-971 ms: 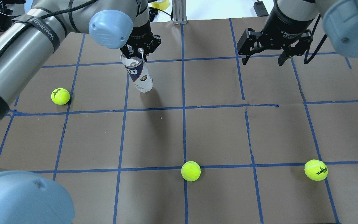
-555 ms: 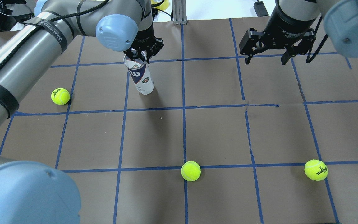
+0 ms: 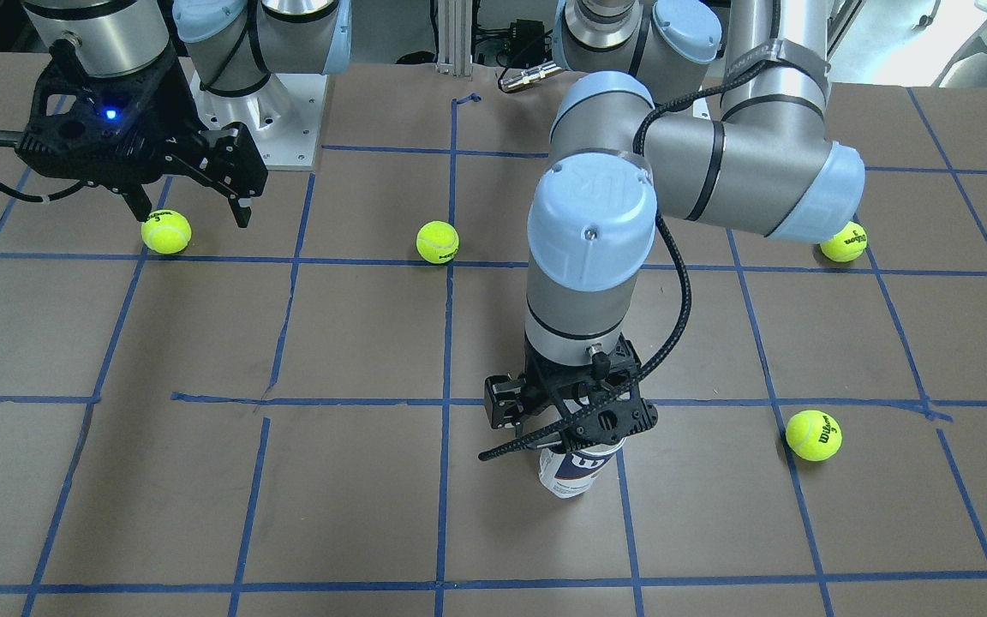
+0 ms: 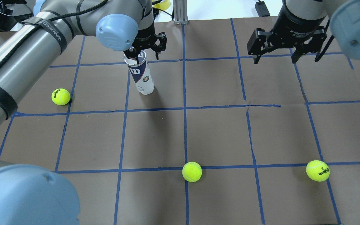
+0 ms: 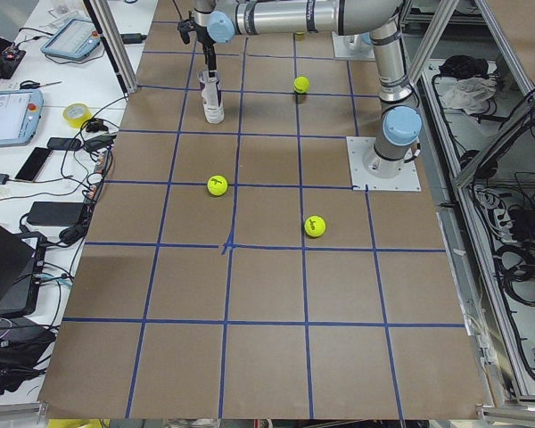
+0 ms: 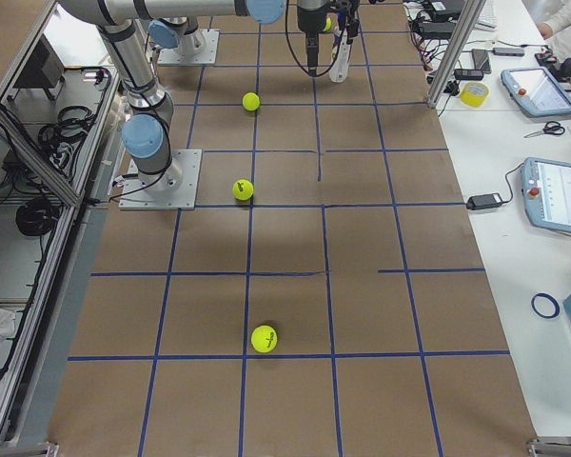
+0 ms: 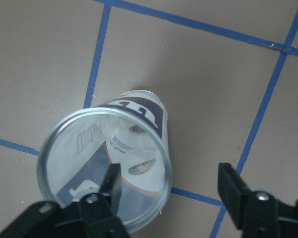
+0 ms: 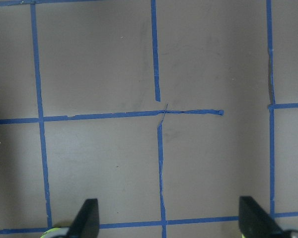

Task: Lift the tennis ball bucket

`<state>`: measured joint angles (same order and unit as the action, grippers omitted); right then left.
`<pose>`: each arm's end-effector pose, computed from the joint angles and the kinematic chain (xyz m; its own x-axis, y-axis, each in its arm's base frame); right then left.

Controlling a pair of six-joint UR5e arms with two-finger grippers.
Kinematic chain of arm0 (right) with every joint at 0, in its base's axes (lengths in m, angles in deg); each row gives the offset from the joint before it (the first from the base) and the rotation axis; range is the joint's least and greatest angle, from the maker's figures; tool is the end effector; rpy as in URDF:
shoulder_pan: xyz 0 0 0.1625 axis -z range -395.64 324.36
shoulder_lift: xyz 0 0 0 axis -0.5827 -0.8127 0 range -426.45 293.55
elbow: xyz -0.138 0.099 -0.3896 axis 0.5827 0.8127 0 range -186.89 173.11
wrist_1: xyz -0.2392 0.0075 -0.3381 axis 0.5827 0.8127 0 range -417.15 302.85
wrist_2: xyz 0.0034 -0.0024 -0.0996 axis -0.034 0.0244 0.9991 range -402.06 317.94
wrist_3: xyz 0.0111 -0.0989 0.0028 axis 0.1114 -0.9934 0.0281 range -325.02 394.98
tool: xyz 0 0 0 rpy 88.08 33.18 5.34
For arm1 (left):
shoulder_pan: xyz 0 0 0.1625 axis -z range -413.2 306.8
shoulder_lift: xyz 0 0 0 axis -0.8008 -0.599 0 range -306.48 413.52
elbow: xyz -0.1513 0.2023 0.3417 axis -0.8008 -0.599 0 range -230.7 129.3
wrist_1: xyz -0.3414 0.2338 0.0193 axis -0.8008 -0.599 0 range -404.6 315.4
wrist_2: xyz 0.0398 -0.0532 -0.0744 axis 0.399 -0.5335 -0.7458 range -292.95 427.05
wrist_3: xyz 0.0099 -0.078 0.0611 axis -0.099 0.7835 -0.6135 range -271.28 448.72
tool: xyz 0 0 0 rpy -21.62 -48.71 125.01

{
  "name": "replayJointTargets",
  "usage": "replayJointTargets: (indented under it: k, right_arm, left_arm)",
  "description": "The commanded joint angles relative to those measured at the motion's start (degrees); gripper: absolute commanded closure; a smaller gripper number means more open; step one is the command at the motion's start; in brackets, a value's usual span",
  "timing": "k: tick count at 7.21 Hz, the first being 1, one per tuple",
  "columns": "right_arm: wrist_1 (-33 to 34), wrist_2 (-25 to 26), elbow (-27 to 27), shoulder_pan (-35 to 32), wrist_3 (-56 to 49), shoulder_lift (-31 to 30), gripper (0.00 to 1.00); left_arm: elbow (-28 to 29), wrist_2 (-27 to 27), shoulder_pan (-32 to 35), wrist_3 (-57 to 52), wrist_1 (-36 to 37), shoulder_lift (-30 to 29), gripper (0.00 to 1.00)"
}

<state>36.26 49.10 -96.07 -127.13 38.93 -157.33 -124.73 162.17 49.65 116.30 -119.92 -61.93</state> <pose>0.1440 -0.4901 0.5089 -0.9989 0.0445 0.0140 0.0431 0.9950 -0.0905 -0.2721 -0.6331 0.3918 -0.9649 -0.2600 -0.0370 -0.2540 0.9596 -0.1213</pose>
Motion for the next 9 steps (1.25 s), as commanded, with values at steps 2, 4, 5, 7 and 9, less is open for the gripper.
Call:
replayJointTargets:
  k: [2,4,5,7,9]
  right_arm:
    - [0.0,0.0,0.0,0.0,0.0,0.0,0.0]
    - [-0.1,0.0,0.0,0.0,0.0,0.0,0.0]
    - [-0.1,0.0,-0.1,0.0,0.0,0.0,0.0]
    - [-0.1,0.0,-0.1,0.0,0.0,0.0,0.0]
    - [-0.1,0.0,-0.1,0.0,0.0,0.0,0.0]
  left_arm:
    - [-0.8,0.2,1.6,-4.5,-1.0,10.5,0.0]
    - [-8.0,0.1,1.6,-8.5,-6.6,16.8,0.0]
    - [-13.0,-0.1,1.1,-9.5,-6.6,21.1,0.0]
    - [-16.4,0.1,-4.8,-25.0,-6.6,26.0,0.0]
    - [-15.4,-1.1,-10.6,-30.7,-6.9,27.1,0.0]
